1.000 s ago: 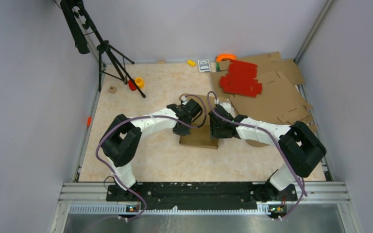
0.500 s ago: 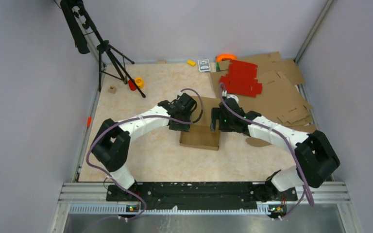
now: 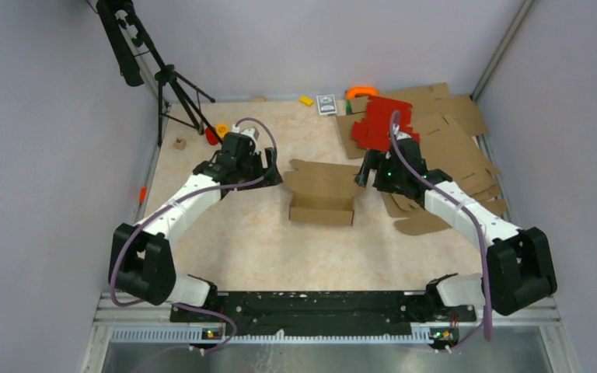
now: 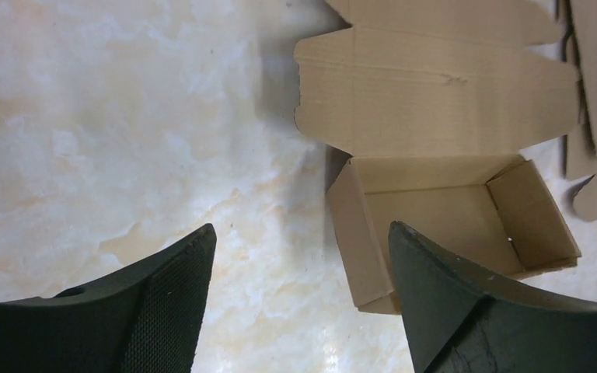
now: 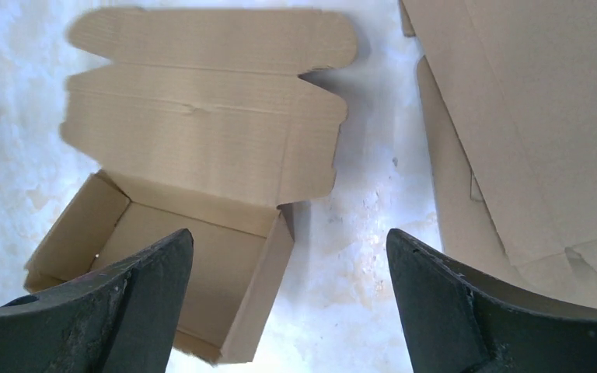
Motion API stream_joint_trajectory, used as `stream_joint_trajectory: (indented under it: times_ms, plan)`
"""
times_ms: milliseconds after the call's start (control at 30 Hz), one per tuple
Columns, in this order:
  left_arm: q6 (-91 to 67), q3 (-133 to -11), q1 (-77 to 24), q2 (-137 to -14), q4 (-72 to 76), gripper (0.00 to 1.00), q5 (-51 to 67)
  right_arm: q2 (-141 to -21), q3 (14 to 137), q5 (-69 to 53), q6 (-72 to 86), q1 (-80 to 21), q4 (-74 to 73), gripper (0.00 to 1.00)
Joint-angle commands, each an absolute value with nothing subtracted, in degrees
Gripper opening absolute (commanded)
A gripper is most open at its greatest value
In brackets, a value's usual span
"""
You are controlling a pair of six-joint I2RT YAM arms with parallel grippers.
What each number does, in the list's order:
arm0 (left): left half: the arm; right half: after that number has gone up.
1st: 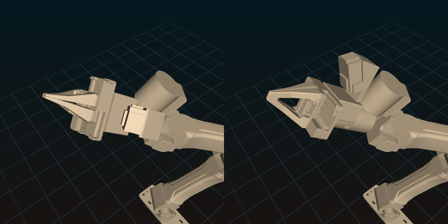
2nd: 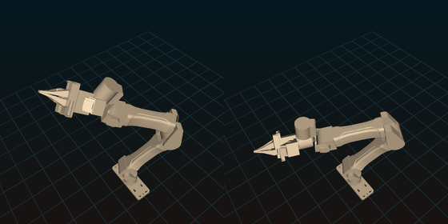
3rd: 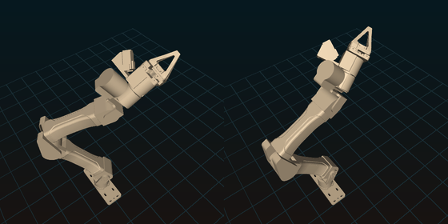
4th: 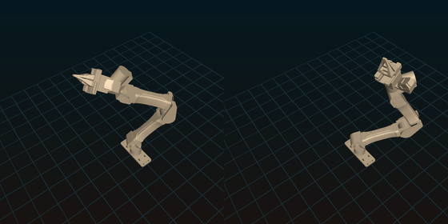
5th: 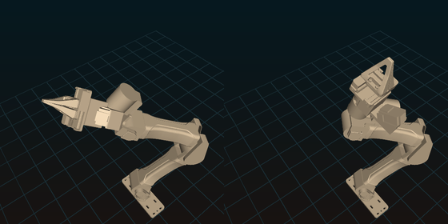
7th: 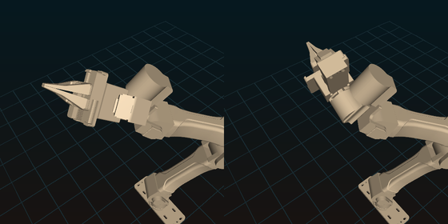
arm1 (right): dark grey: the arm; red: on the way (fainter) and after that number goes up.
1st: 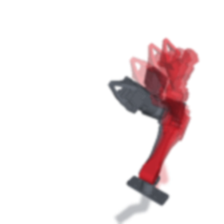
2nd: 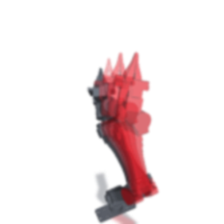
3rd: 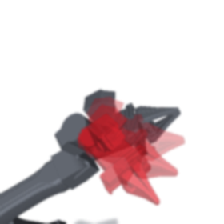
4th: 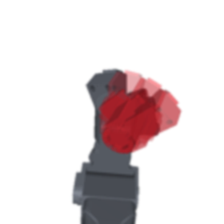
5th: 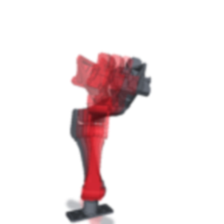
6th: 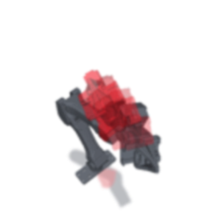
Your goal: Fold the paper box
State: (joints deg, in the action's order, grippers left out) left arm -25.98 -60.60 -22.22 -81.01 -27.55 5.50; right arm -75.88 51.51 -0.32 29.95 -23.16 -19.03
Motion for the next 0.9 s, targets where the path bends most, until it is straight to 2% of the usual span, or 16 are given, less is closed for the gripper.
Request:
stream_joint_trajectory:
  times_ms: [0,233,333,433,600,667,867]
  plan:
    - [-28.2,-56.1,-17.6,-81.7,-11.9,0.82,14.6,-78.1,53.9,-7.6,30.2,-19.6,-13.5,0.92]
    - [-32.0,-60.7,-13.3,-94.1,-8.8,0.77,23.4,-86.0,56.1,-8.4,33.6,-18.0,-11.6,0.9]
    - [-32.2,-62.6,-12.2,-97.7,-9.6,0.77,23.1,-89.5,57.0,-7.4,35.3,-17.5,-12.0,0.87]
    - [-32.4,-63.1,-11.7,-99.9,-8.6,0.74,24.2,-92.1,57.1,-8.5,36.4,-16.5,-10.3,0.79]
    - [-33.4,-65.1,-11.6,-104.4,-7.1,0.61,26.6,-96.0,57.9,-9.1,37.2,-15.4,-7.4,0.6]
    - [-33.7,-66.1,-11.6,-106.2,-7.0,0.59,27.7,-98.3,59.5,-9.8,36.6,-15.3,-7.7,0.55]
    - [-34.2,-68.7,-11.7,-110.7,-7.5,0.56,30.3,-102.7,61.5,-11.4,35.1,-15.3,-6.4,0.5]
